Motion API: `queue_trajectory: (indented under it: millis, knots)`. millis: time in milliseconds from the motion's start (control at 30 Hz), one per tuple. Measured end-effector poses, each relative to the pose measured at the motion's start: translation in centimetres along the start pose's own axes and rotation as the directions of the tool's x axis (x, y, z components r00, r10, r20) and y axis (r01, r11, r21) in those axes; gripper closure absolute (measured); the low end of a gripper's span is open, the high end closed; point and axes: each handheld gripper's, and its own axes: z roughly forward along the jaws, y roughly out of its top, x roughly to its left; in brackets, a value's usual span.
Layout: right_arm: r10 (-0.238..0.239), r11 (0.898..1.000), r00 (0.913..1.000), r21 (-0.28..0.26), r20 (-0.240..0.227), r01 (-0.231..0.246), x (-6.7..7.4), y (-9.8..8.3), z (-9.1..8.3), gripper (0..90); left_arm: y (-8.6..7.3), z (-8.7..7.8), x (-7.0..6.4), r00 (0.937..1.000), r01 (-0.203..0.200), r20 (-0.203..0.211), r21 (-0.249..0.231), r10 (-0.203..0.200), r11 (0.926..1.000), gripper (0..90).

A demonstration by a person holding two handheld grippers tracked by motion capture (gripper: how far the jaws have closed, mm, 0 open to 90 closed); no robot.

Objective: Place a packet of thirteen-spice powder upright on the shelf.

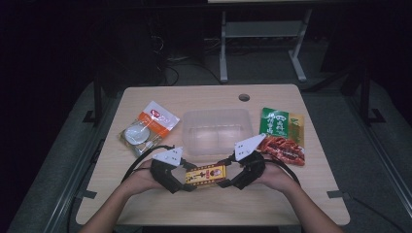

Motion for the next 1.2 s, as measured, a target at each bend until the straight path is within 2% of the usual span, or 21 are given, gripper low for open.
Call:
queue_trajectory:
  millis: [33, 67, 133, 167, 200, 333, 400, 500, 567, 600, 633, 667, 767, 800, 867, 1000, 1067, 1200]
  knots:
    - [0.000, 1.000, 1.0000, 0.000, 0.000, 0.000, 0.0, 0.0, 0.0, 31.5, 0.0, 0.0, 0.0, 1.0000, 0.000, 0.000, 0.000, 0.000, 1.0000, 25.0]
    - [0.004, 1.000, 1.0000, 0.009, 0.007, -0.004, 0.0, -0.1, -0.2, 31.6, -0.2, -0.2, -0.2, 0.9997, 0.014, -0.022, -0.008, -0.014, 0.9999, 24.0]
    - [0.018, 1.000, 0.9998, 0.008, 0.005, -0.018, 0.1, -0.1, -0.2, 31.6, -0.4, -0.4, -0.1, 0.9995, 0.018, -0.026, -0.005, -0.019, 0.9998, 23.3]
    - [0.008, 1.000, 0.9998, 0.015, 0.016, -0.008, 0.0, -0.1, -0.4, 31.6, -0.7, -0.7, -0.3, 0.9988, 0.020, -0.044, 0.013, -0.020, 0.9997, 22.9]
    - [0.009, 1.000, 0.9997, 0.018, 0.022, -0.009, -0.1, 0.0, -0.5, 31.6, -0.7, -0.7, -0.3, 0.9988, 0.020, -0.044, 0.013, -0.020, 0.9997, 22.9]
    - [0.033, 0.999, 0.9985, 0.034, 0.043, -0.034, 0.1, 0.0, -0.9, 31.7, -1.9, -1.3, -1.0, 0.9953, 0.045, -0.088, 0.030, -0.042, 0.9985, 22.9]
    - [0.009, 0.999, 0.9983, 0.043, 0.058, -0.012, 0.0, 0.0, -1.1, 31.7, -2.1, -1.4, -1.3, 0.9942, 0.049, -0.098, 0.034, -0.045, 0.9982, 22.9]
    - [0.009, 0.999, 0.9975, 0.039, 0.069, -0.012, 0.1, 0.1, -1.3, 31.7, -2.6, -1.7, -2.0, 0.9901, 0.063, -0.128, 0.032, -0.058, 0.9975, 22.8]
    - [0.025, 0.999, 0.9963, 0.044, 0.082, -0.028, 0.1, 0.3, -1.7, 31.7, -3.5, -2.1, -2.8, 0.9832, 0.093, -0.159, 0.017, -0.090, 0.9955, 22.8]
    - [0.025, 0.999, 0.9963, 0.044, 0.082, -0.028, 0.1, 0.3, -1.7, 31.7, -3.5, -2.1, -2.8, 0.9832, 0.093, -0.159, 0.017, -0.090, 0.9955, 22.8]
    - [0.002, 0.998, 0.9959, 0.056, 0.091, -0.007, -0.1, 0.4, -1.9, 31.7, -3.8, -2.3, -3.0, 0.9802, 0.105, -0.170, 0.007, -0.102, 0.9944, 22.8]
    - [0.019, 0.998, 0.9957, 0.054, 0.090, -0.024, -0.1, 0.5, -2.0, 31.7, -4.1, -2.5, -3.2, 0.9777, 0.114, -0.178, 0.006, -0.112, 0.9934, 23.0]
    - [0.004, 0.998, 0.9937, 0.057, 0.112, -0.010, -0.1, 1.0, -2.3, 31.7, -5.1, -2.7, -3.8, 0.9725, 0.127, -0.198, 0.006, -0.123, 0.9919, 23.0]
    - [-0.013, 0.998, 0.9933, 0.064, 0.115, 0.006, -0.3, 1.2, -2.4, 31.7, -5.3, -2.7, -3.9, 0.9722, 0.129, -0.198, 0.010, -0.125, 0.9916, 23.0]
    - [0.000, 0.998, 0.9926, 0.065, 0.121, -0.008, -0.2, 1.4, -2.5, 31.7, -5.4, -2.7, -3.9, 0.9713, 0.134, -0.200, 0.011, -0.129, 0.9909, 23.0]
    - [-0.013, 0.997, 0.9911, 0.076, 0.132, 0.003, -1.1, 2.6, -2.8, 31.7, -5.4, -2.5, -3.6, 0.9684, 0.155, -0.196, -0.006, -0.154, 0.9878, 22.1]
    - [-0.010, 0.997, 0.9909, 0.075, 0.134, 0.000, -1.3, 2.9, -2.9, 31.7, -5.4, -2.5, -3.5, 0.9691, 0.150, -0.198, 0.001, -0.147, 0.9886, 21.7]
    - [-0.017, 0.997, 0.9880, 0.081, 0.154, 0.004, -2.5, 4.1, -3.2, 31.7, -5.5, -2.3, -3.5, 0.9716, 0.147, -0.190, 0.017, -0.141, 0.9890, 21.4]
